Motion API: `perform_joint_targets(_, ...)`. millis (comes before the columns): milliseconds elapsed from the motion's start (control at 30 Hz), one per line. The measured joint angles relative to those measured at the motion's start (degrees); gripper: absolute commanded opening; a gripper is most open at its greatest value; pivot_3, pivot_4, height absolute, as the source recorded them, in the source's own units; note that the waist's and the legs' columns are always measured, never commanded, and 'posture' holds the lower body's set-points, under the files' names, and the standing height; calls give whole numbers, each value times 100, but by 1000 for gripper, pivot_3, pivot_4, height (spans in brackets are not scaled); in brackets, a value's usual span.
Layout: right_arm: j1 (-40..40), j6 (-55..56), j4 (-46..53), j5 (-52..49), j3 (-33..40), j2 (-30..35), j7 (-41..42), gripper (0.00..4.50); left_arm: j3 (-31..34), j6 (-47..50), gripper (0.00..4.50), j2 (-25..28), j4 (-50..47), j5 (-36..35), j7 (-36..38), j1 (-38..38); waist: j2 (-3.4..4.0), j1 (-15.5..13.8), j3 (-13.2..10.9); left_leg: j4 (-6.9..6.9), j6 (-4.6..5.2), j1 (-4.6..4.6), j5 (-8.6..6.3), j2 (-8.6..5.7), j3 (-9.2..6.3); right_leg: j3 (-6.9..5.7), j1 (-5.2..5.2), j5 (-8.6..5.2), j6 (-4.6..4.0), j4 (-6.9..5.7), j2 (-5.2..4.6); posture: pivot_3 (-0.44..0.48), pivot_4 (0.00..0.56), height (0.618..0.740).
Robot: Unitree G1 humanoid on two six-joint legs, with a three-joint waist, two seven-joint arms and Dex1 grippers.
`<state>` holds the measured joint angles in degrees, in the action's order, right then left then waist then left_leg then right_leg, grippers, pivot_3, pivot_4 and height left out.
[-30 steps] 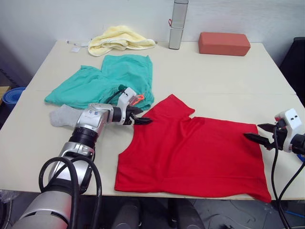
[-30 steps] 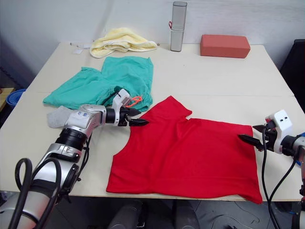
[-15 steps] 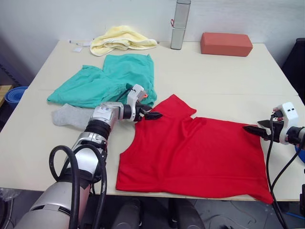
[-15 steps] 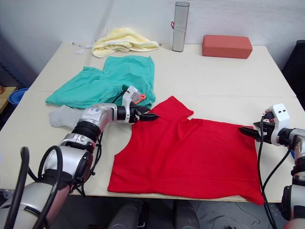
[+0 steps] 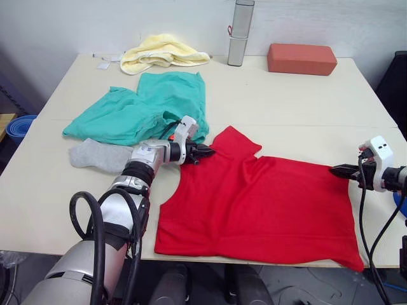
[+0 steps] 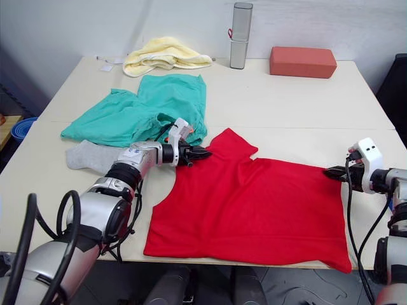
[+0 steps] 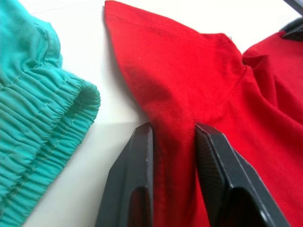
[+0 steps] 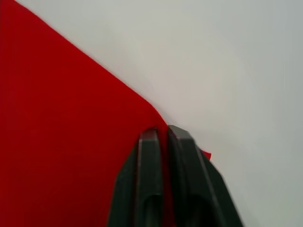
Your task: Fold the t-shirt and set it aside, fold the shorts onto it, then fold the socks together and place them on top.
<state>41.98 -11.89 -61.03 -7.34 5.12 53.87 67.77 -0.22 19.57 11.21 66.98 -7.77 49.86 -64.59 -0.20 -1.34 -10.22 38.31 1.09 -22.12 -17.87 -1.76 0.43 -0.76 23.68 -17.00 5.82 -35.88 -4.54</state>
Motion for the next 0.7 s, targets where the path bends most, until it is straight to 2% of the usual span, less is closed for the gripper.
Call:
perform_joint_targets(100, -22, 185, -18, 49, 2, 0, -1, 46, 185, -18, 1439, -47, 109, -36, -45, -6, 0, -2, 0, 5, 0, 0, 0, 0, 0, -1, -1, 1, 2, 0, -1, 0, 150, 740)
perform_joint_targets(200, -58, 320, -21, 51, 14, 0, 14, 0, 272, -40, 834, -91, 137, -60, -121, -6, 0, -2, 0, 5, 0, 0, 0, -1, 0, 0, -1, 1, 2, -1, -1, 0, 150, 740)
perform_joint_targets(300, -156, 511, 7, 38, 69, 0, 35, 0, 282, -128, 12, -148, 190, -25, -142, -2, -1, -3, 0, 4, -1, -2, 0, -1, 0, -2, -1, 1, 2, 0, 0, 0, 150, 740)
perform_joint_targets(433, -358, 804, 87, -4, 194, 0, 62, 0, 253, -571, 12, -136, 172, 53, -88, 41, -1, 0, 0, 3, -2, -2, -1, -1, 1, -2, 0, 1, 2, 1, 0, 0, 150, 740)
perform_joint_targets(700, -1121, 1780, 562, -216, 464, -1, 196, 0, 81, -2387, 12, 207, -360, 344, 329, 702, 0, 15, 0, 1, -4, 0, -2, 1, 7, 2, 2, 1, 2, 2, 2, 0, 150, 740)
